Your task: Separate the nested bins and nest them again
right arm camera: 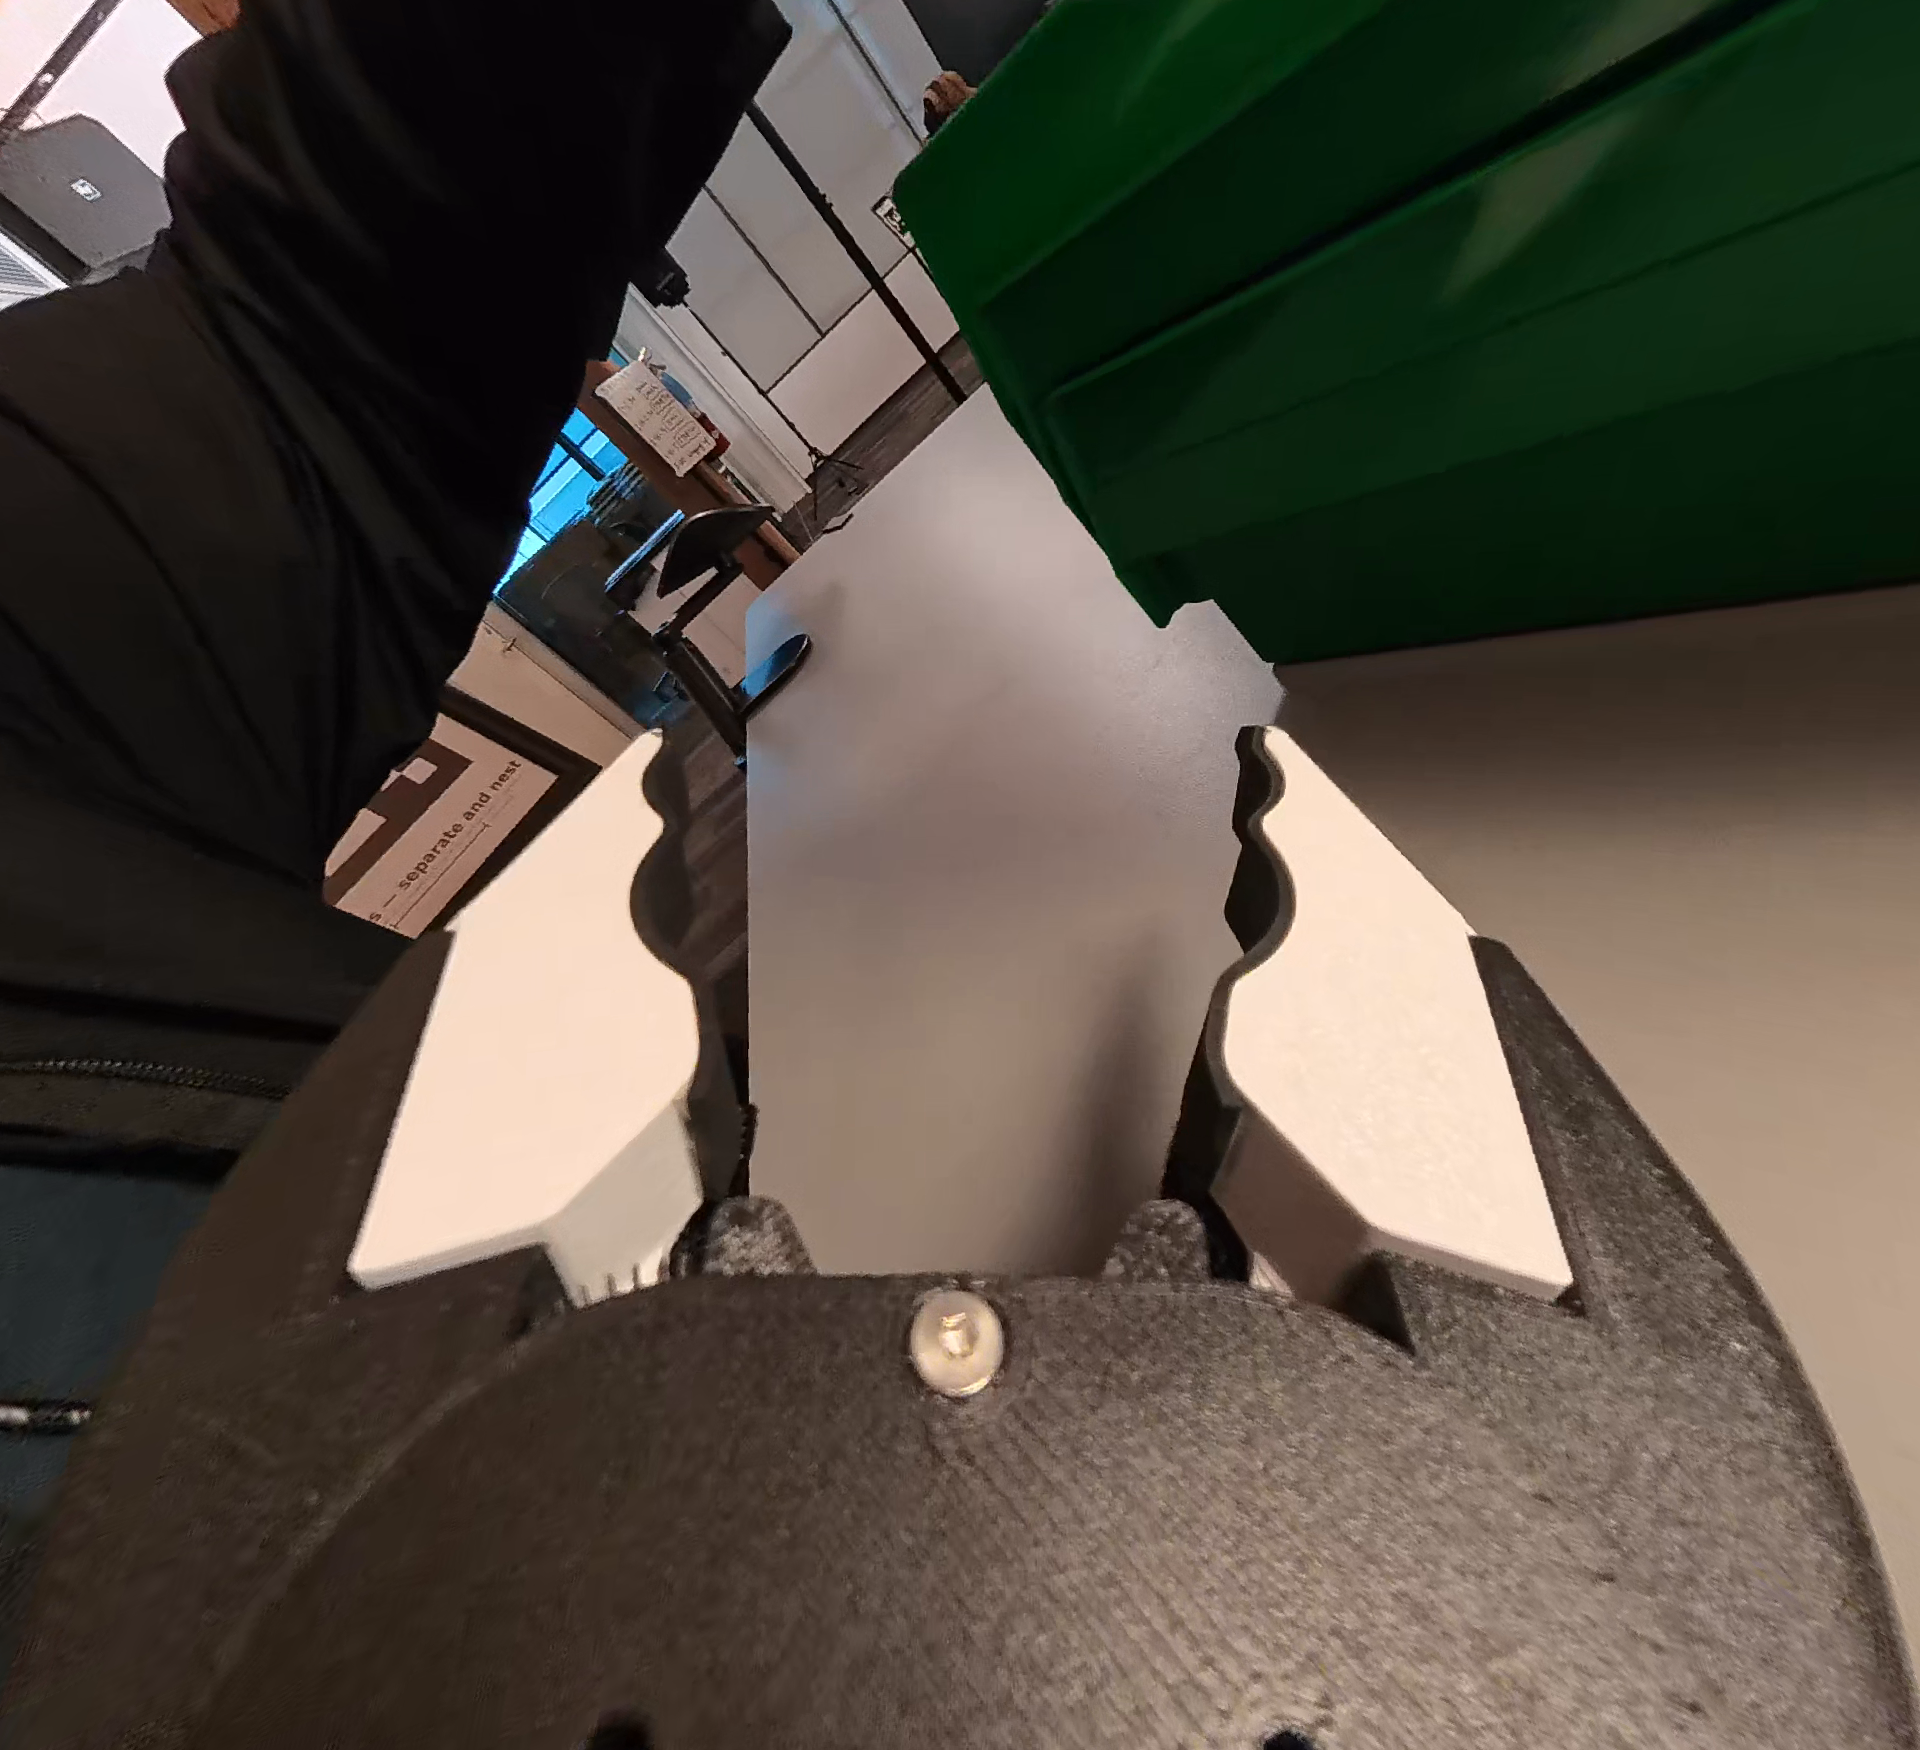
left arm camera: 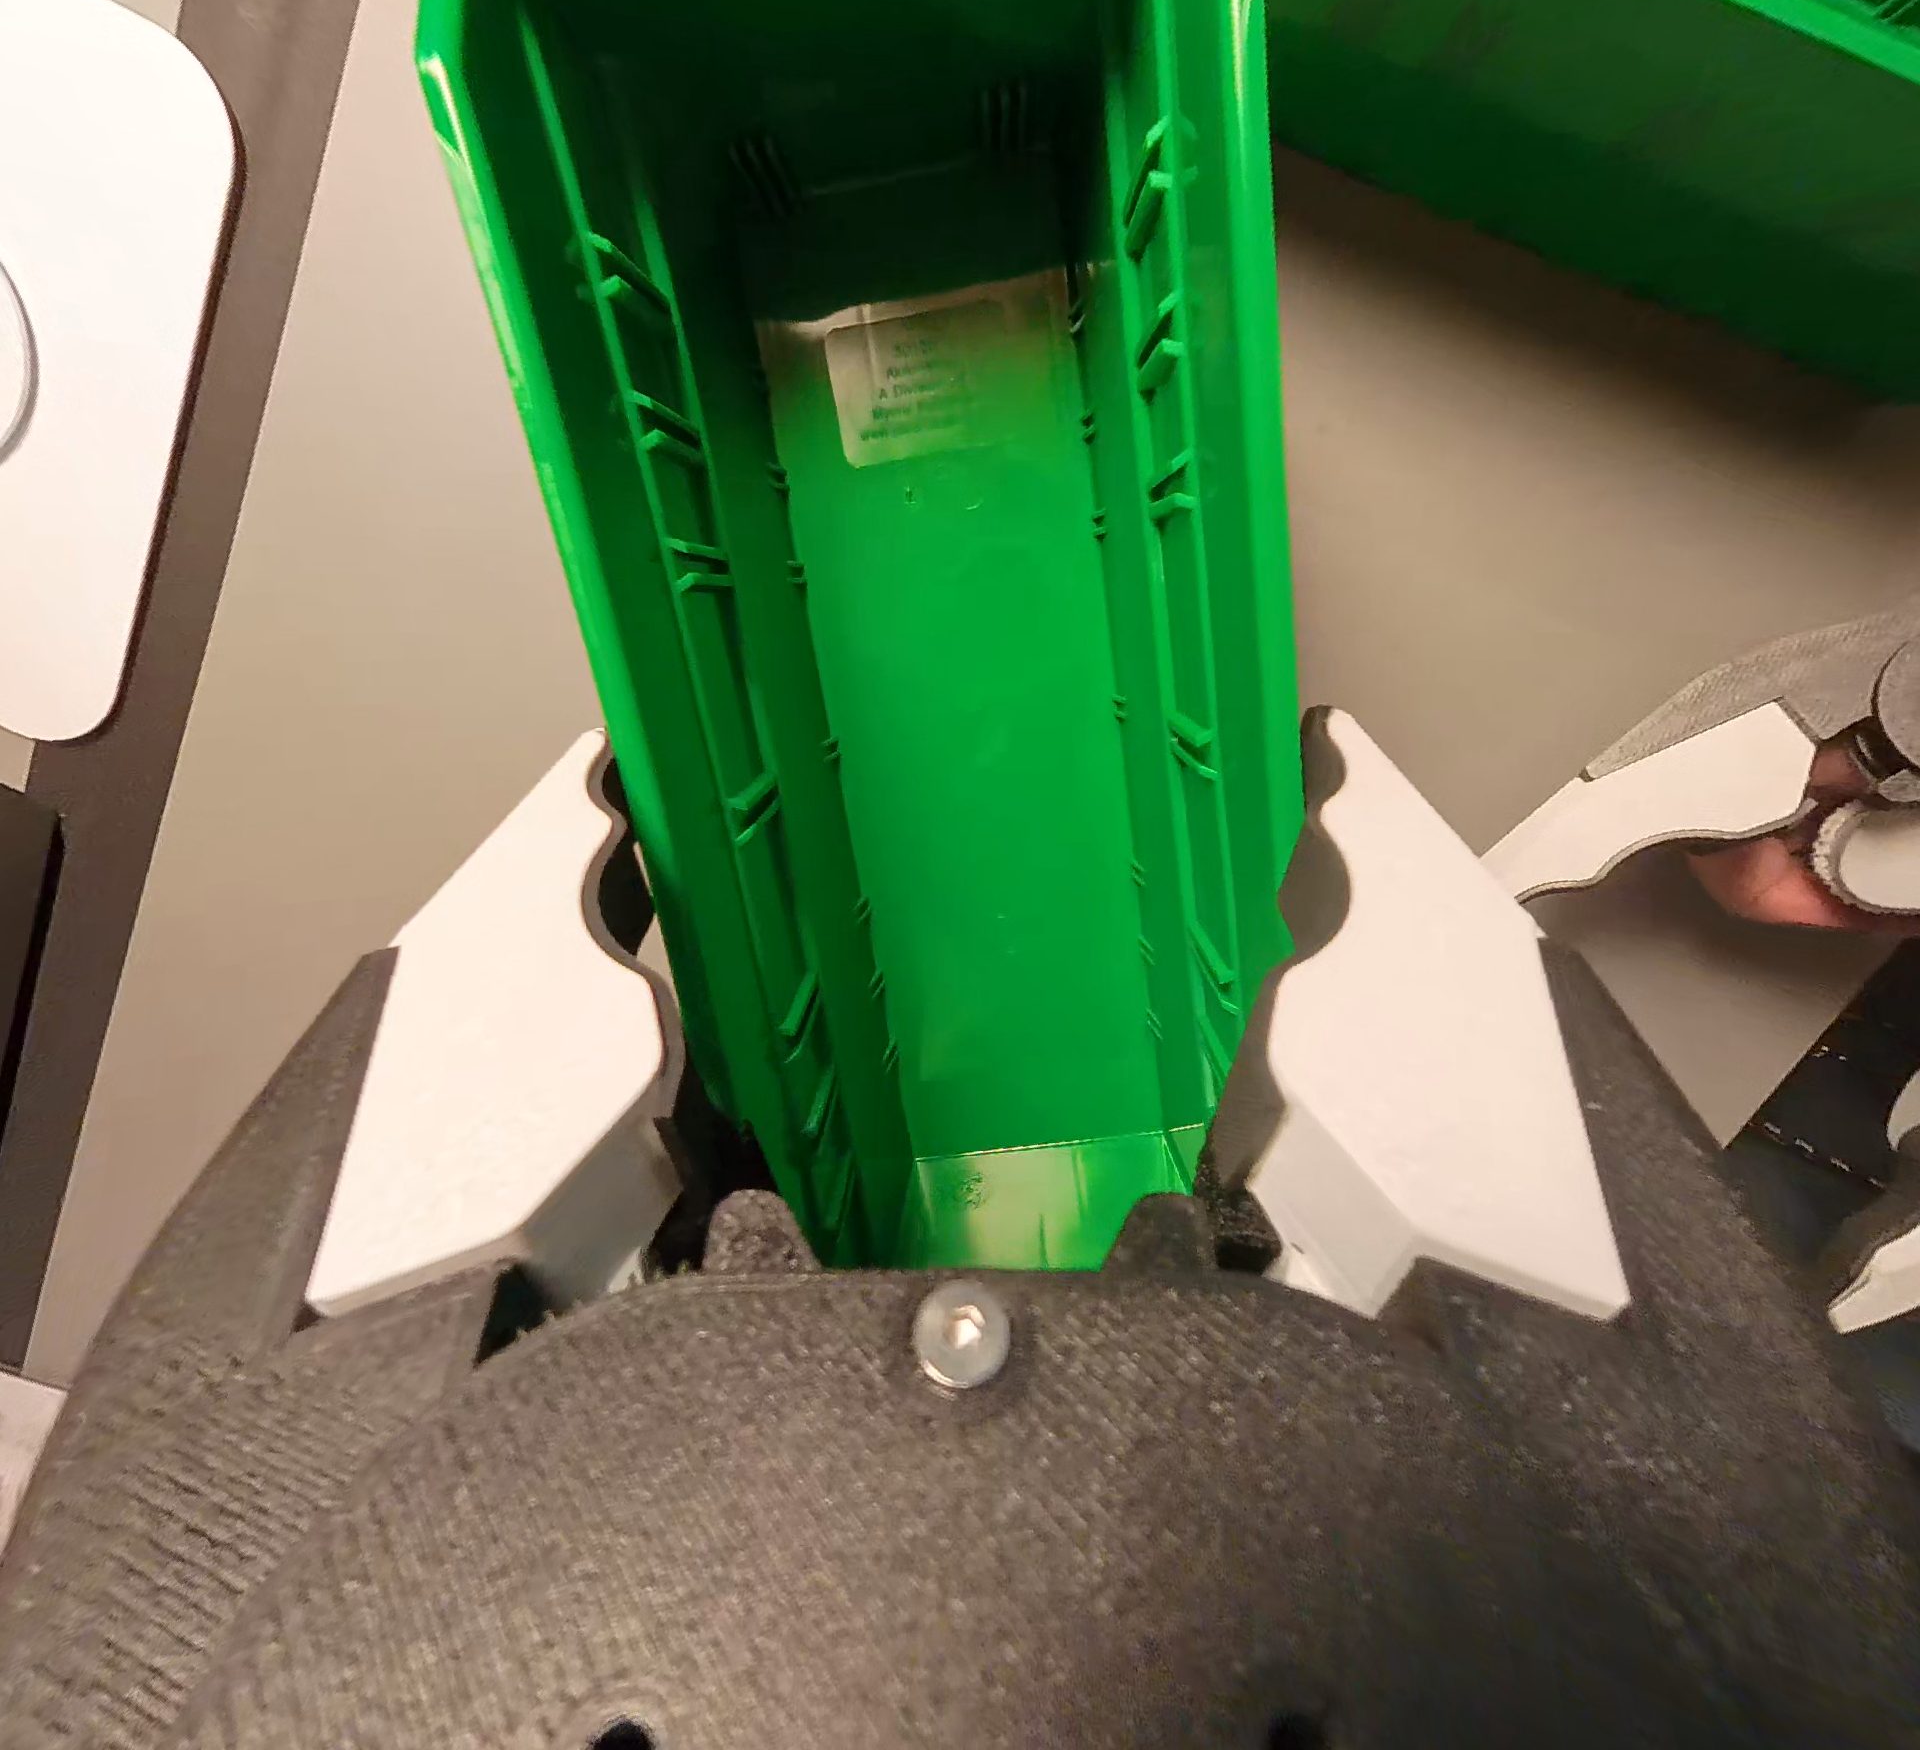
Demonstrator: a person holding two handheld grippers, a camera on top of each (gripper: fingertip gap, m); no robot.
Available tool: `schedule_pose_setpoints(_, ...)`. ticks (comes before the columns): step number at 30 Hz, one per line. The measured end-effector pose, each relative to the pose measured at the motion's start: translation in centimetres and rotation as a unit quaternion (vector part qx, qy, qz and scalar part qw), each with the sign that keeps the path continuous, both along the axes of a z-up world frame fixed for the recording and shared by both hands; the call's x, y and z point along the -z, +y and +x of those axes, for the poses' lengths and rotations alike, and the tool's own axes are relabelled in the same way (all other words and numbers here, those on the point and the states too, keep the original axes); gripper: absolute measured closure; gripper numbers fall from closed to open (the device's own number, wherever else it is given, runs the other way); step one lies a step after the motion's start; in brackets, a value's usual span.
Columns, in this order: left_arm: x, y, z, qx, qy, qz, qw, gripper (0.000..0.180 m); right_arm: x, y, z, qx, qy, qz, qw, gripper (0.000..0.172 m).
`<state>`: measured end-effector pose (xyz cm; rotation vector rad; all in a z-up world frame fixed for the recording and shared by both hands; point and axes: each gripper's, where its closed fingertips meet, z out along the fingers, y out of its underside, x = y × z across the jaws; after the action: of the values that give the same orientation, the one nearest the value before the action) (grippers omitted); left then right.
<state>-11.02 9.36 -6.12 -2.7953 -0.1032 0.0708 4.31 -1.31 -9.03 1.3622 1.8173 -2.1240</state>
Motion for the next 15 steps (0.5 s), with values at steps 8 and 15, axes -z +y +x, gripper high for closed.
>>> schedule_pose_setpoints(8,-0.24,-0.19,-0.19,-0.017,0.005,-0.004,1.0,0.071,-0.03,-0.03,0.04,-0.004,-0.002,-0.004,1.0,0.063)
schedule_pose_setpoints(15,-0.32,-0.35,-0.31,-0.028,0.009,-0.01,1.0,0.074,-0.06,-0.1,0.1,-0.009,-0.003,-0.007,1.0,0.064)
